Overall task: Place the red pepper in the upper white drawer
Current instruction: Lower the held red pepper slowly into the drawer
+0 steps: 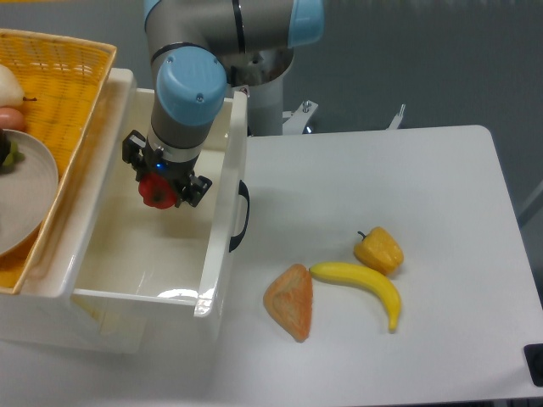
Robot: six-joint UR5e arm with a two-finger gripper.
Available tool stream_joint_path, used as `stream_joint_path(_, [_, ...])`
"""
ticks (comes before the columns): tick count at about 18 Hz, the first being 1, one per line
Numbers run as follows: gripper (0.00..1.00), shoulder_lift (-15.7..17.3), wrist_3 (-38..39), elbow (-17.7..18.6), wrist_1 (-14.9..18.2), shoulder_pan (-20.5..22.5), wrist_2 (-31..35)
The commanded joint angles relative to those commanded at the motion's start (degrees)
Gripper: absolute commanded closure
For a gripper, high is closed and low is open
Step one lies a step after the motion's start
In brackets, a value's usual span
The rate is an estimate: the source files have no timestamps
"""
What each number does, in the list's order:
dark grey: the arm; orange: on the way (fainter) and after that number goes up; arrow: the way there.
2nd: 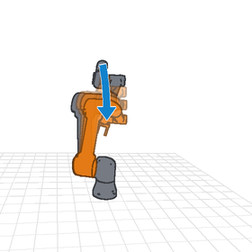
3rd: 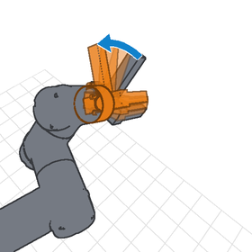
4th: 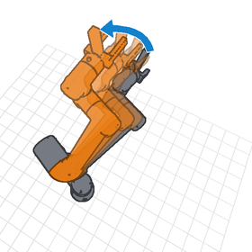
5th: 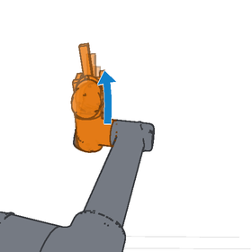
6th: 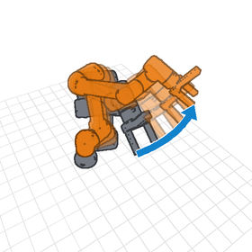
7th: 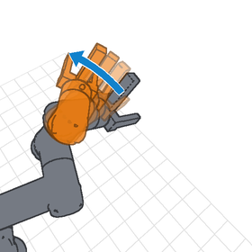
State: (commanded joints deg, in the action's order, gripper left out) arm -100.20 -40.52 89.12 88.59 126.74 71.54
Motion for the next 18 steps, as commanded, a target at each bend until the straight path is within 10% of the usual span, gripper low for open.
stream_joint_path(18, [0.39,-0.26,0.09,0.09,0.0,-0.35,0.0])
